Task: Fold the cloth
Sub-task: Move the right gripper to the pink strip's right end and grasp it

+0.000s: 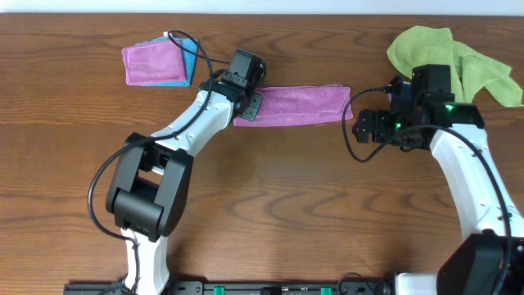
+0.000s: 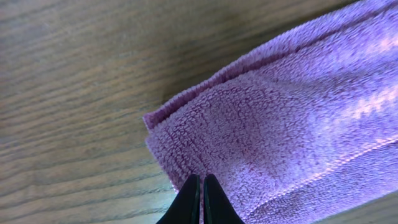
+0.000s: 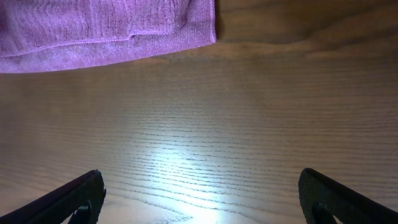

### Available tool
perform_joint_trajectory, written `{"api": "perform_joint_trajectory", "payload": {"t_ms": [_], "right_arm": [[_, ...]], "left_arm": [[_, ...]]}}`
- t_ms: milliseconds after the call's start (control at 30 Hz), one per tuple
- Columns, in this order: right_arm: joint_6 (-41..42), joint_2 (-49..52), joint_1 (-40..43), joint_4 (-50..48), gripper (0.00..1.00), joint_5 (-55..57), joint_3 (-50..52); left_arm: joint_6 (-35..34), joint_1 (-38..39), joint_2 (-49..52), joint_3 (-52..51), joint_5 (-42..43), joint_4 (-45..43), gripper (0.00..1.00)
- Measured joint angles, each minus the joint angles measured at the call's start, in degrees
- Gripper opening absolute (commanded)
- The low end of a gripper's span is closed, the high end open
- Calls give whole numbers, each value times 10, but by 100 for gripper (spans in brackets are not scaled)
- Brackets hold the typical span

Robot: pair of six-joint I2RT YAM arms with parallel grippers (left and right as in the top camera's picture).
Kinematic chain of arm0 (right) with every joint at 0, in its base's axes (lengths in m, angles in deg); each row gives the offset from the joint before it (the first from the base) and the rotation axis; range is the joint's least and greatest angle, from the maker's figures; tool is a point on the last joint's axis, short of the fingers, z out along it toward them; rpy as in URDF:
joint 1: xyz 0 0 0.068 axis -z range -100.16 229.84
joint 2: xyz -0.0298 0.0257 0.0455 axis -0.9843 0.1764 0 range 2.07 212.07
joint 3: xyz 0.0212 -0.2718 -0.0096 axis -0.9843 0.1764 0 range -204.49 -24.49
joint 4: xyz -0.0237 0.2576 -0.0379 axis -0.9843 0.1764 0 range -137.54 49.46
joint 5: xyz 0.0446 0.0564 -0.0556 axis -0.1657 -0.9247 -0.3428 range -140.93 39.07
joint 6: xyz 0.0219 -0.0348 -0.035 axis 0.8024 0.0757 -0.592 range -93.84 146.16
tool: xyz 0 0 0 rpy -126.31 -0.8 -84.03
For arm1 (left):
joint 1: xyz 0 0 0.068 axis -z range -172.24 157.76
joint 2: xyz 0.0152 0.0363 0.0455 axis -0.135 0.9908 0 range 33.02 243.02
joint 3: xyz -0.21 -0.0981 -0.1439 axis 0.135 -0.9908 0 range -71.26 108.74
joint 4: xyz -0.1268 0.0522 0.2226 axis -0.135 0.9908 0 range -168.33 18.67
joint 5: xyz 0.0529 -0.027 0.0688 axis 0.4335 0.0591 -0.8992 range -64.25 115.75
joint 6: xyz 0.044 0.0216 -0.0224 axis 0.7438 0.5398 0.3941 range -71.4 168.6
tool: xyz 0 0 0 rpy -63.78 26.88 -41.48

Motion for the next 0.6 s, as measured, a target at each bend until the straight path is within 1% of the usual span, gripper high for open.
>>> {"api": "perform_joint_trajectory", "payload": {"t_ms": [600], "right_arm": [[0,0,0,-3,99,5,0]], "left_arm": [[-6,0,28,0,13,-12,6]]}}
